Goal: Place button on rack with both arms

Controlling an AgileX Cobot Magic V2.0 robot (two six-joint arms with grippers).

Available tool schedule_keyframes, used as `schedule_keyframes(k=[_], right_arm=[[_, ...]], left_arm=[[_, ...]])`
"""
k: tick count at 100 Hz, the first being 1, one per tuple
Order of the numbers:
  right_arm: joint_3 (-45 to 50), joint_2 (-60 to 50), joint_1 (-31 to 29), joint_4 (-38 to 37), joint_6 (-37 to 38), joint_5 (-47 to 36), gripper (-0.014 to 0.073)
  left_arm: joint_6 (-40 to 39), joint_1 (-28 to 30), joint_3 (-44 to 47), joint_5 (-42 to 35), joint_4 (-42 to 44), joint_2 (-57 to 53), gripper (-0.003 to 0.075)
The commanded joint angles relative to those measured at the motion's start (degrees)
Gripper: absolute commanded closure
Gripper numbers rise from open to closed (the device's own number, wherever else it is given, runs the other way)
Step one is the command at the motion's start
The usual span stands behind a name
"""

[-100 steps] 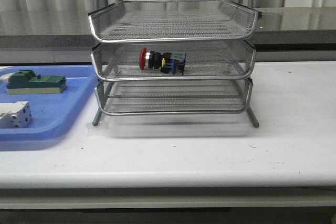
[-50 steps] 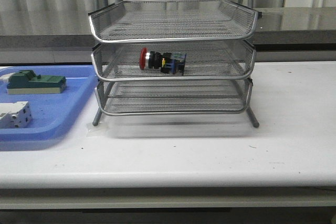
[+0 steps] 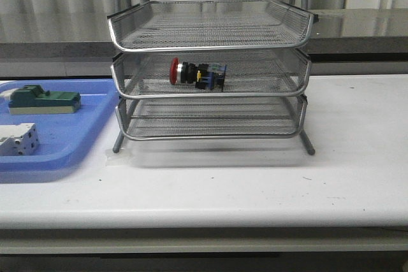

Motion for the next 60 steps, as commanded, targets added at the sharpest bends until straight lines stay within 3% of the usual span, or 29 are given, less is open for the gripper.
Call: schedule_keyframes(k=[1, 37, 60], right_arm=[[-1.4, 0.6, -0.3, -0.1, -0.5, -4.2, 0.0652], [-0.1, 0.6, -0.3, -1.3, -0.5, -5.0, 0.0652], [6.8, -2.8, -1.9, -5.8, -0.3, -14.5, 0.0652]], left_arm=[[-0.2, 0.1, -1.7, -3.3, -1.1, 0.5, 0.0741], [-0.2, 0.1, -1.7, -3.3, -1.1, 0.5, 0.0741], [-0.2, 0.1, -1.7, -3.3, -1.1, 0.5, 0.0741]])
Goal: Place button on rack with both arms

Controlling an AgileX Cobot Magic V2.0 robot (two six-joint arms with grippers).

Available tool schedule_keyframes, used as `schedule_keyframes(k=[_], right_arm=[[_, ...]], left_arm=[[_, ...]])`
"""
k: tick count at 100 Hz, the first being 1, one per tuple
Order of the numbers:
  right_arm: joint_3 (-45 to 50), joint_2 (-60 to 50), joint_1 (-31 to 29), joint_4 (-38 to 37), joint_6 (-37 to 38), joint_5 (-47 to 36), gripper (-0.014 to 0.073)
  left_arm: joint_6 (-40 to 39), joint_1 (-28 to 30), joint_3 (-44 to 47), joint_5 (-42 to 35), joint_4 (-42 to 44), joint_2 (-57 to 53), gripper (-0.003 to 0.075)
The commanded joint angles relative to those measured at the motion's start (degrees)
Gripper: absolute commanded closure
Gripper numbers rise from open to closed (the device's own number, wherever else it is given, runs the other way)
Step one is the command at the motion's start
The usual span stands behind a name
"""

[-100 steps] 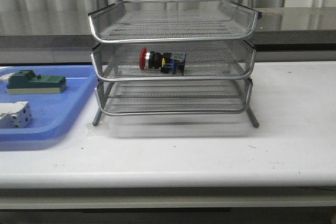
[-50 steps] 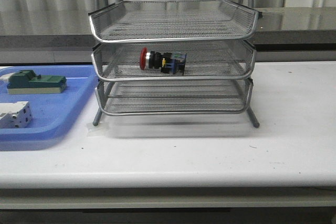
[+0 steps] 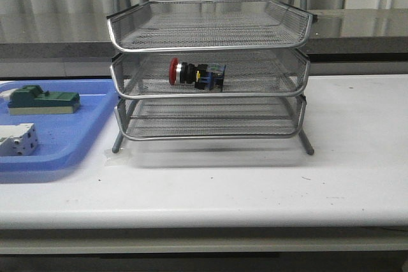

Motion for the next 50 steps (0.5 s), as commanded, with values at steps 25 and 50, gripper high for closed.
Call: schedule_keyframes(k=[25, 50], right_arm=[[11.0, -9.8, -3.9, -5.9, 4.9, -14.8, 0.0652], [18.0, -13.6, -4.7, -7.5, 6.6, -16.8, 0.0652]], left_arm=[[-0.2, 0.1, -1.7, -3.3, -1.1, 0.5, 0.0741], [-0.2, 0.1, -1.7, -3.3, -1.1, 0.5, 0.0741]])
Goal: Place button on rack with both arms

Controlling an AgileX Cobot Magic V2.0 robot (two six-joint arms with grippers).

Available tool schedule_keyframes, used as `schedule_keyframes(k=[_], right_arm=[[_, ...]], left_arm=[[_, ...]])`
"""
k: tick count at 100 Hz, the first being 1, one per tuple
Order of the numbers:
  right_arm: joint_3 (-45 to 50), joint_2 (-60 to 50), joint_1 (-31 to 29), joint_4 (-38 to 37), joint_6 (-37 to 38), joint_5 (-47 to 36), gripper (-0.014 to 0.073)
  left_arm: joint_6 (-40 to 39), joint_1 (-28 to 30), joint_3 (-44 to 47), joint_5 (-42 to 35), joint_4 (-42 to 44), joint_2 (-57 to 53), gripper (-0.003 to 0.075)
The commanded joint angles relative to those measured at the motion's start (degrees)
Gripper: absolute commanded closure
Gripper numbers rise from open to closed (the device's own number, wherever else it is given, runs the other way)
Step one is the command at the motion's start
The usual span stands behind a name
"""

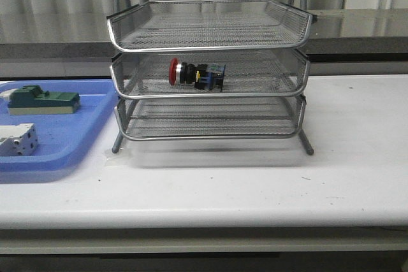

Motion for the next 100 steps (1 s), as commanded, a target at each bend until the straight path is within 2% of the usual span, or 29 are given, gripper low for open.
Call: schedule_keyframes(k=[1, 14, 100], right_arm=[[0.4, -1.0, -0.3, -1.0, 0.0, -6.4, 0.0652], [3.2, -1.0, -0.3, -1.0, 0.0, -9.4, 0.0652], [3.1, -1.0, -0.3, -1.2, 0.0, -9.3, 0.0652]], left_arm=[[-0.2, 0.1, -1.7, -3.3, -1.1, 0.5, 0.0741], [-0.2, 0.1, -1.7, -3.3, -1.1, 0.5, 0.0741], [-0.2, 0.1, -1.7, -3.3, -1.1, 0.5, 0.0741]])
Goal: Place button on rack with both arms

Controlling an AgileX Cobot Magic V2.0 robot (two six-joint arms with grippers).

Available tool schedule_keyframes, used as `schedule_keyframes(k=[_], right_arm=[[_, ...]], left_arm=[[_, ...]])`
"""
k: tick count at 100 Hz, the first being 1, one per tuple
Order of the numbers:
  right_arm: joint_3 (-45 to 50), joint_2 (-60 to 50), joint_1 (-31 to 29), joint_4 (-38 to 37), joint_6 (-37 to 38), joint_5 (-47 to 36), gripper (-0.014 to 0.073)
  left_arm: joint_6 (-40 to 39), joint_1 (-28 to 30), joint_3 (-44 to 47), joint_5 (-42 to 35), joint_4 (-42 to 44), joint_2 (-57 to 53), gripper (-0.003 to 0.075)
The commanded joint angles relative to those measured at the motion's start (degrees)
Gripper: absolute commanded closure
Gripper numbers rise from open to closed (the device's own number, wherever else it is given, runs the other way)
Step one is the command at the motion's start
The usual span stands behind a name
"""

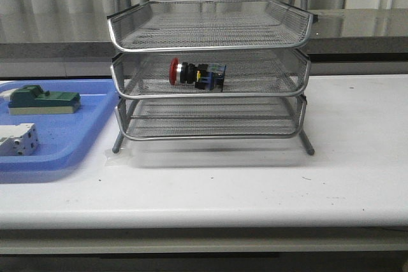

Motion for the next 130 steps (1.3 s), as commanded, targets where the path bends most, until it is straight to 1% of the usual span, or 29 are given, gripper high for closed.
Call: schedule_keyframes(k=[1, 69, 76, 79, 83, 86, 89, 95, 99, 102, 106, 113, 116, 130], right_arm=[[0.1, -0.9, -0.3, -0.8, 0.0, -4.9, 0.0652], [0.1, -0.9, -0.3, -0.8, 0.0, -4.9, 0.0652], [0.1, -0.9, -0.3, -0.8, 0.0, -4.9, 0.0652], [0.1, -0.9, -0.3, -0.8, 0.0, -4.9, 0.0652], [0.1, -0.9, -0.3, -0.8, 0.0, -4.9, 0.0652], [0.1, -0.9, -0.3, -0.8, 0.0, -4.9, 0.0652], [0.1, -0.9, -0.3, -0.8, 0.0, -4.9, 0.0652], [0.1, -0.9, -0.3, -0.8, 0.0, -4.9, 0.0652], [0.1, -0.9, -0.3, -0.8, 0.0, -4.9, 0.0652], [0.1, -0.9, -0.3, -0.8, 0.0, -4.9, 0.0652], [0.1, -0.9, -0.3, -0.8, 0.0, -4.9, 0.0652], [0.1, -0.9, -0.3, -0.8, 0.0, -4.9, 0.0652], [0.1, -0.9, -0.3, -0.8, 0.0, -4.9, 0.0652], [0.1, -0.9, -0.3, -0.8, 0.0, -4.9, 0.0652]], left_arm=[[-0.2, 0.1, -1.7, -3.3, -1.1, 0.5, 0.0741], [-0.2, 0.0, -1.7, -3.3, -1.1, 0.5, 0.0741], [-0.4, -0.4, -1.7, -3.0, -0.4, 0.3, 0.0741], [-1.0, -0.7, -1.7, -2.9, 1.4, 0.2, 0.0741], [-3.7, -1.3, -1.7, -2.6, 4.2, -0.1, 0.0741], [-6.9, -1.6, -1.7, -2.6, 8.3, -0.2, 0.0741], [-11.0, -2.0, -1.7, -2.6, 12.4, -0.3, 0.0741], [-22.0, -2.4, -1.7, -2.6, 22.7, -0.4, 0.0741], [-28.9, -2.5, -1.7, -2.6, 28.0, -0.6, 0.0741], [-32.9, -2.5, -1.5, -2.8, 32.4, -0.7, 0.0741], [-37.3, -2.5, -1.4, -3.0, 36.2, -0.9, 0.0741], [-41.3, -2.5, -0.7, -3.8, 40.7, -1.5, 0.0741], [-41.9, -2.5, -0.2, -4.0, 42.0, -1.9, 0.0741], [-42.6, -2.5, 3.0, -7.0, 43.4, -5.0, 0.0741]])
